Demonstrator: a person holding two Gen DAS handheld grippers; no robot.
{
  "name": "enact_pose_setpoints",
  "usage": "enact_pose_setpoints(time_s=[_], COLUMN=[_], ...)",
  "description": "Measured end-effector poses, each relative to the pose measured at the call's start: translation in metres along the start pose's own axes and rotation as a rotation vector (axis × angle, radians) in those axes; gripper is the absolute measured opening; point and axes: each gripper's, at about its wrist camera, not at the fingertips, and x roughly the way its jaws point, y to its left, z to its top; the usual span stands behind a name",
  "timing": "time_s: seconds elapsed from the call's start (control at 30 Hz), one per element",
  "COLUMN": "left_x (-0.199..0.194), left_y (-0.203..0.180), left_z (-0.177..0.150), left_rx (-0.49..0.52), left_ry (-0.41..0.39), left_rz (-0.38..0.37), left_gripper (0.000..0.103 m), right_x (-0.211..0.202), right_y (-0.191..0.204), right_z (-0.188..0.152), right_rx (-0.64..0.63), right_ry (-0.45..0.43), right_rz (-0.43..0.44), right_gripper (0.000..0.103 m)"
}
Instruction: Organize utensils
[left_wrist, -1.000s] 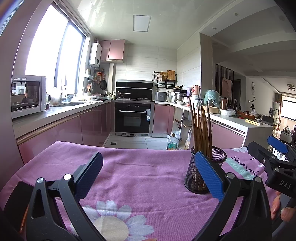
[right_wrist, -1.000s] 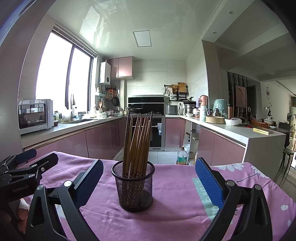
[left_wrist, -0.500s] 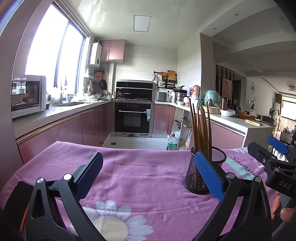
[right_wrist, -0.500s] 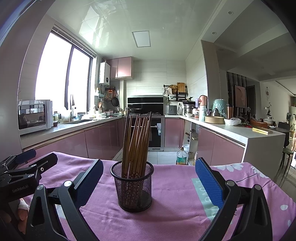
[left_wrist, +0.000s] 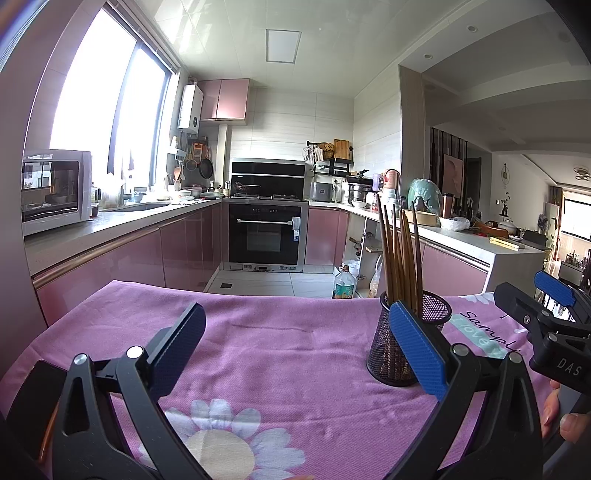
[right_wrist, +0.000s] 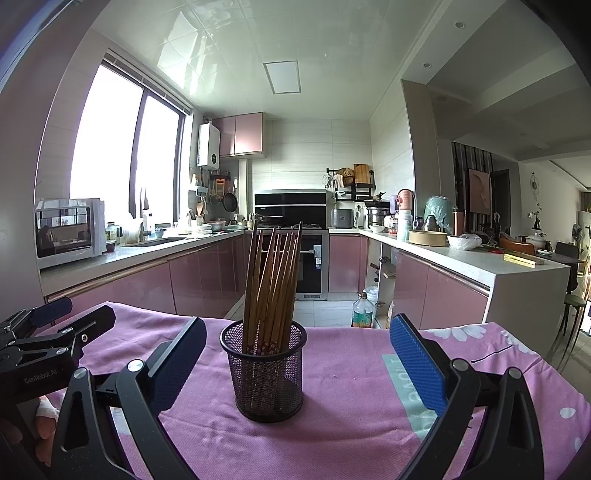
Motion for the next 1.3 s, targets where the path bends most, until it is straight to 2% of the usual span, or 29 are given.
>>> enact_pose_setpoints(time_s=[0.9, 1.17, 1.3], left_x=[0.000, -0.007, -0.005], left_y=[-0.003, -0.010, -0.008], left_z=[-0.004, -0.004, -0.005], left_rx=[-0.014, 0.029, 0.027], left_ry=[0.013, -0.009, 0.012], left_rz=[-0.012, -0.008, -0.001], left_gripper=[0.098, 0.098, 0.098], right_x=[0.001, 0.001, 0.001], right_y=[0.000, -0.002, -0.009], right_z=[-0.001, -0.002, -0.004], right_rx=[0.001, 0.005, -0.014], right_ry=[0.003, 0.011, 0.027], right_rz=[0.001, 0.010, -0.007], right_gripper=[0.096, 0.096, 0.096])
